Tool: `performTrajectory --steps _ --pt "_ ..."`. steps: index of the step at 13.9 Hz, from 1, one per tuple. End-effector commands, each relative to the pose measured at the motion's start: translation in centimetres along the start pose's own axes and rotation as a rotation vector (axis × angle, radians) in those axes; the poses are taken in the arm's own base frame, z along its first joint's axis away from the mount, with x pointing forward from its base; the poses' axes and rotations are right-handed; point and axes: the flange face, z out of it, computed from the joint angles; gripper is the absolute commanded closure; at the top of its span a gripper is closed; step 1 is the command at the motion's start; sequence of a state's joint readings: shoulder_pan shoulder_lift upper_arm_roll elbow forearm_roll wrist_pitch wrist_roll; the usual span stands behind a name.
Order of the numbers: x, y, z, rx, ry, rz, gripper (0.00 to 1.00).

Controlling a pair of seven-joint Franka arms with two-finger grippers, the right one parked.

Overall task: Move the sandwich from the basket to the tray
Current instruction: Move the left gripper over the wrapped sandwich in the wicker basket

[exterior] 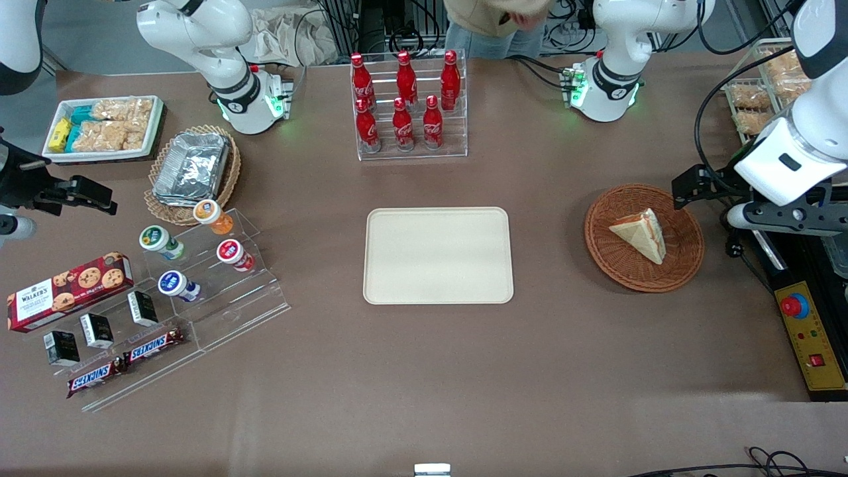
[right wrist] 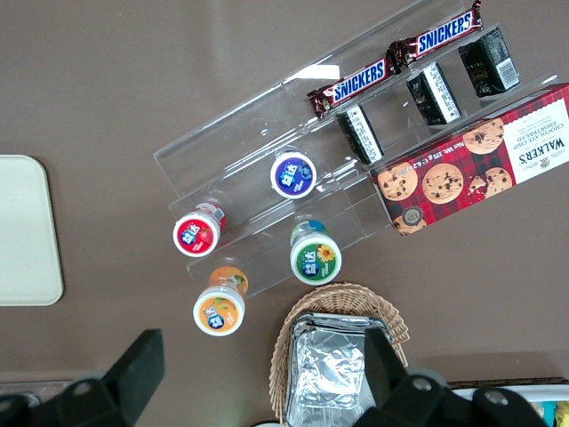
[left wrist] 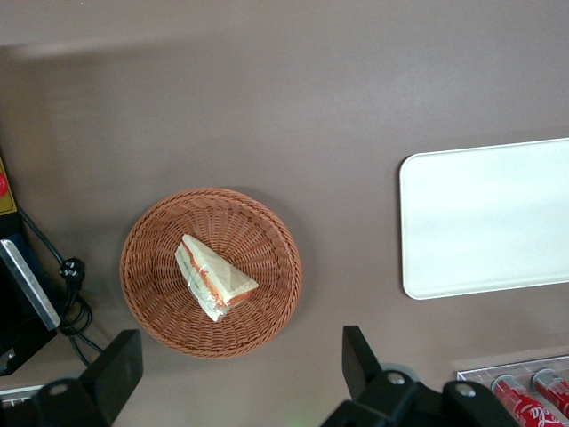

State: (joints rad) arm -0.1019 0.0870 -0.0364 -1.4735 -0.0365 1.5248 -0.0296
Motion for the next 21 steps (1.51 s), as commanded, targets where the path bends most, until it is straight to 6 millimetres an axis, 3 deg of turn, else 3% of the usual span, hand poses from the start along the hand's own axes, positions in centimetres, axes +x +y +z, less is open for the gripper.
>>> performTrajectory --steps 1,6,8,10,13,14,17,21 --pt "-0.2 -0.1 -0.4 0.021 0.001 0.016 0.00" --pt "-0.1 -0.2 0.4 0.025 -0.015 -0.021 0.00" --pt "-1.0 -0.3 0.8 0.039 -0.027 -0.116 0.00" --pt "-2.6 -0.1 0.9 0.043 -0.033 -0.340 0.00" --pt "-7.1 -1.2 1.7 0.060 -0.037 -0.433 0.00" --pt "-8.2 -1.6 1.7 0.075 -0.008 -0.536 0.00" --pt "-9.7 -2.2 3.1 0.096 0.006 -0.793 0.00" --pt "-14.8 -5.7 4.4 0.046 0.085 -0.889 0.00"
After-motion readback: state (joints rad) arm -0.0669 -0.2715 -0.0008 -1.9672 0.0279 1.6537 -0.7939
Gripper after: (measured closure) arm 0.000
